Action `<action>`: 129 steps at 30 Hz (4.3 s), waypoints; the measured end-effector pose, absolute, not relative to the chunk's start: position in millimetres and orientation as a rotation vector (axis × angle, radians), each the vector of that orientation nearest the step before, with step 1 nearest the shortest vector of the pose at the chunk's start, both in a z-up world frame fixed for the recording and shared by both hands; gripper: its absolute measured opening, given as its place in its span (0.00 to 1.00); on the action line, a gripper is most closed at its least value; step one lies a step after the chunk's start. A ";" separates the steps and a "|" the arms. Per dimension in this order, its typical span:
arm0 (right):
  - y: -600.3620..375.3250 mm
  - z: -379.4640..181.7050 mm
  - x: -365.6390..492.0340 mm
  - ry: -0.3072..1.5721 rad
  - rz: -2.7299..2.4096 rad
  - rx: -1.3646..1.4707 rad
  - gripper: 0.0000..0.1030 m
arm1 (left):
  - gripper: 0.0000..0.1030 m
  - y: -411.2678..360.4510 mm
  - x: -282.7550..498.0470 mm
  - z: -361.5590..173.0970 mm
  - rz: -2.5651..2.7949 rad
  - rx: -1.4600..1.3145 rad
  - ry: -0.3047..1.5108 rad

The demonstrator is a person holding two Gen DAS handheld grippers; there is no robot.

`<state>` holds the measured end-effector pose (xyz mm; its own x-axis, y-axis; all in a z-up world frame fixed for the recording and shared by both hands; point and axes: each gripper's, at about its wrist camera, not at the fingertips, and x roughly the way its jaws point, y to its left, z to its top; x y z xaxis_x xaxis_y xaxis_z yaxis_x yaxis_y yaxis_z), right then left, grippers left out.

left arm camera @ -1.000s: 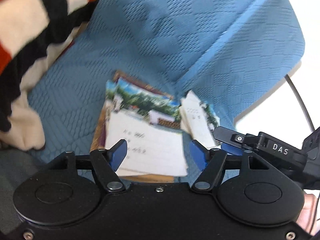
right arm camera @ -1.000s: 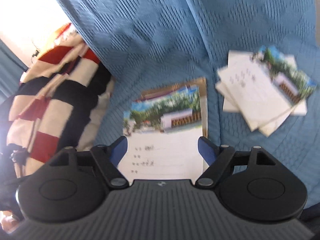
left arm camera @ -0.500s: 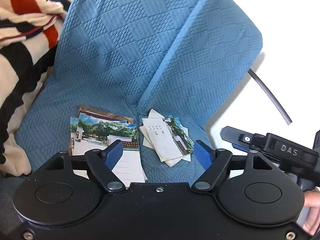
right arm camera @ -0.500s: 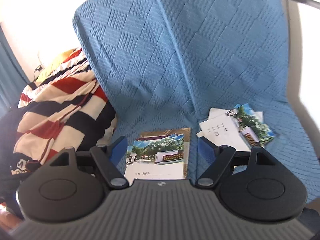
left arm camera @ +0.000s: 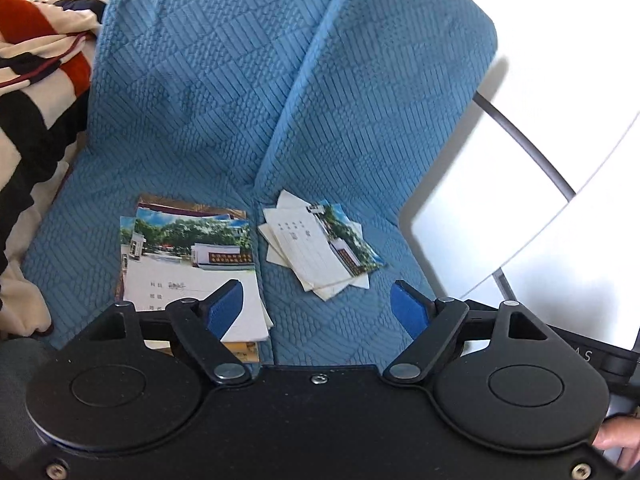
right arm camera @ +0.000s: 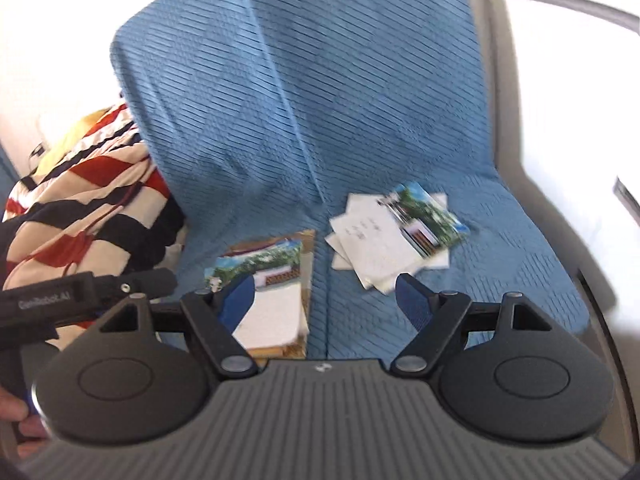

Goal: Organize objects
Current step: 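Raise both grippers away from the book stack, then move both grippers toward the remaining envelope pile, then close both grippers on the edge of the top white envelope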

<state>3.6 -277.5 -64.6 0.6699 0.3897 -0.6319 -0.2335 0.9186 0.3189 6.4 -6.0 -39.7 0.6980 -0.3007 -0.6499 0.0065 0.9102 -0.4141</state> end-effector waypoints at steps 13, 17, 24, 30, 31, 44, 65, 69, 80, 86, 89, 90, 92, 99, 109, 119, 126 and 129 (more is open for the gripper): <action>-297.1 -82.4 -3.8 0.779 0.301 0.213 0.85 | 0.97 -40.1 8.0 -42.8 -0.229 -0.380 0.808; -304.7 -86.7 -3.4 0.788 0.273 0.237 0.85 | 0.98 -45.1 10.8 -42.9 -0.227 -0.365 0.820; -309.3 -88.3 -3.6 0.784 0.251 0.250 0.85 | 0.99 -46.8 14.0 -40.7 -0.234 -0.357 0.822; -309.5 -85.9 -2.2 0.778 0.239 0.251 0.85 | 0.99 -45.4 20.7 -42.4 -0.256 -0.359 0.812; -309.7 -86.5 -1.7 0.778 0.238 0.253 0.85 | 0.99 -45.5 22.5 -43.2 -0.259 -0.357 0.811; -288.3 -103.1 23.9 0.830 0.233 0.269 0.85 | 0.99 -30.3 50.2 -51.6 -0.270 -0.337 0.749; -260.5 -136.9 64.2 0.832 0.211 0.225 0.85 | 0.99 -12.0 112.7 -107.5 -0.246 -0.367 0.659; -260.3 -150.2 69.2 0.820 0.207 0.212 0.84 | 0.99 -14.8 123.2 -119.4 -0.243 -0.353 0.663; -262.1 -188.9 84.2 0.843 0.215 0.215 0.84 | 0.99 -21.5 156.4 -149.5 -0.254 -0.333 0.751; -260.1 -199.4 95.0 0.835 0.220 0.206 0.77 | 0.99 -12.0 182.9 -159.1 -0.229 -0.375 0.806; -257.5 -206.9 101.7 0.840 0.225 0.203 0.71 | 0.99 -6.8 195.8 -163.4 -0.219 -0.372 0.834; -256.4 -209.0 104.0 0.842 0.227 0.200 0.71 | 0.99 -4.9 199.9 -165.1 -0.217 -0.378 0.844; -255.1 -212.6 108.0 0.847 0.236 0.210 0.67 | 0.99 -1.2 207.2 -168.2 -0.222 -0.391 0.855; -251.1 -222.4 122.7 0.856 0.226 0.230 0.65 | 0.99 -4.7 230.2 -180.2 -0.209 -0.365 0.894; -247.2 -245.0 157.5 0.946 0.233 0.335 0.65 | 0.86 -8.4 273.7 -210.5 -0.240 -0.381 0.988; -237.5 -261.5 187.8 0.987 0.244 0.377 0.62 | 0.62 -4.3 316.1 -239.1 -0.269 -0.525 1.021; -241.2 -276.7 203.9 1.058 0.179 0.434 0.23 | 0.47 -10.5 340.4 -240.2 -0.282 -0.478 1.037; -244.4 -277.9 205.5 1.056 0.167 0.464 0.22 | 0.43 -9.8 350.1 -247.3 -0.275 -0.479 1.061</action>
